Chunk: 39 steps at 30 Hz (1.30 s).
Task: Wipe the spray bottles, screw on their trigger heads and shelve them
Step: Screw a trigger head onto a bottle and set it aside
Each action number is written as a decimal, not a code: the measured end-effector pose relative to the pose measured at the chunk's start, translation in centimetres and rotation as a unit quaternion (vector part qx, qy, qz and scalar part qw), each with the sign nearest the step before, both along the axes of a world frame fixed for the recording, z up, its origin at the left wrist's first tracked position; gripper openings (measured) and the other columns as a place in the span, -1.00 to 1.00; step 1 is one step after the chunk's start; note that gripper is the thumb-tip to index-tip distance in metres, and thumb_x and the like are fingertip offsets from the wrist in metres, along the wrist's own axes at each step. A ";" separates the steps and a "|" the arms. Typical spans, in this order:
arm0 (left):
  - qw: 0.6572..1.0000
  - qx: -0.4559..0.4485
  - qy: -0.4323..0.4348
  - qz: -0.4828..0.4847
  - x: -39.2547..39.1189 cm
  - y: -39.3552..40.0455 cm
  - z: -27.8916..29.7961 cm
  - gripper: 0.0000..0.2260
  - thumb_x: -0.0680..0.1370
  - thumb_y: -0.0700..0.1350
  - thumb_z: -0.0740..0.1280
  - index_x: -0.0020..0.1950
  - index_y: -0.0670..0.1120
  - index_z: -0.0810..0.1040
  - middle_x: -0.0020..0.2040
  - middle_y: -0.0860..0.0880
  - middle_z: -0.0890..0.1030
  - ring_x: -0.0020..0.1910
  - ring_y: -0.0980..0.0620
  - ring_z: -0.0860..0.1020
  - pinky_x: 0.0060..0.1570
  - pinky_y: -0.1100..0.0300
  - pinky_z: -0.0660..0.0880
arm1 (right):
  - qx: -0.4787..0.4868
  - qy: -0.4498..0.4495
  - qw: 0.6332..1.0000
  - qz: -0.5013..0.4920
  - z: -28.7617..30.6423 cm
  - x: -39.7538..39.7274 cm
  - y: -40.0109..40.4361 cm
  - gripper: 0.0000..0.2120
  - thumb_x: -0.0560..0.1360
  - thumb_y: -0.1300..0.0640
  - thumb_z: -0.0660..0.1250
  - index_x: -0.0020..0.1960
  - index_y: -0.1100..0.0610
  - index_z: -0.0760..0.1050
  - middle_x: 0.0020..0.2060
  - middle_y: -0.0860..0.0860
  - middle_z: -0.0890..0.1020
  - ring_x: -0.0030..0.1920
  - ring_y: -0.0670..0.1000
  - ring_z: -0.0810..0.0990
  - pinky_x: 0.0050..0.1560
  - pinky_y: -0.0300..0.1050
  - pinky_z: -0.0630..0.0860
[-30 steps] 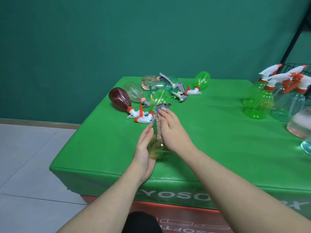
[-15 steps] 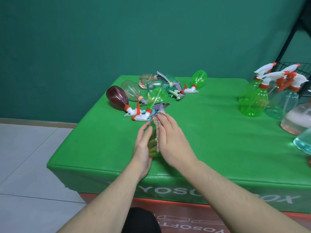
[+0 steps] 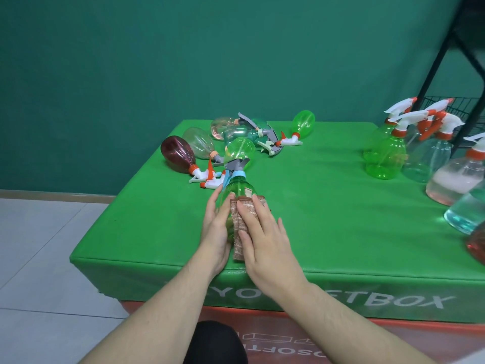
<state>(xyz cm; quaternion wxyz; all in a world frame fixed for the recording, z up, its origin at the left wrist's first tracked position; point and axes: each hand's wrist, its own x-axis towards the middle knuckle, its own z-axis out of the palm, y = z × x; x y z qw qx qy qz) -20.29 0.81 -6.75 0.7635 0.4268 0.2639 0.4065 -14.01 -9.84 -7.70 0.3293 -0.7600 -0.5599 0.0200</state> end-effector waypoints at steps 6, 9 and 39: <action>1.000 -0.013 -0.012 0.004 -0.1 0.1 0.1 -0.50 0.46 0.01 0.39 0.42 0.07 0.50 0.14 -0.11 0.73 0.15 -0.11 0.70 0.04 0.08 0.63 | 0.009 0.032 0.999 0.002 0.3 -0.1 0.2 -0.53 0.71 -0.07 -0.02 0.60 -0.25 0.01 0.62 -0.23 -0.07 0.60 -0.17 -0.20 0.61 0.14 -0.10; 1.000 -0.019 -0.003 -0.005 -0.2 0.3 -0.1 -0.52 0.55 0.02 0.37 0.47 0.03 0.48 0.22 -0.08 0.70 0.21 -0.08 0.67 0.09 0.07 0.59 | 0.027 0.051 0.998 0.002 0.4 -0.1 0.9 -0.53 0.71 -0.08 -0.04 0.60 -0.26 0.02 0.61 -0.24 -0.08 0.60 -0.17 -0.21 0.62 0.13 -0.07; 1.000 0.005 0.004 -0.026 -0.1 0.4 -0.5 -0.68 0.65 -0.12 0.30 0.41 0.05 0.49 0.20 -0.04 0.72 0.09 0.03 0.70 -0.05 0.19 0.62 | 0.056 0.010 0.998 -0.008 1.9 1.9 3.9 -0.42 0.65 -0.11 -0.16 0.61 0.05 0.19 0.60 0.00 0.16 0.60 -0.07 0.04 0.59 -0.02 0.07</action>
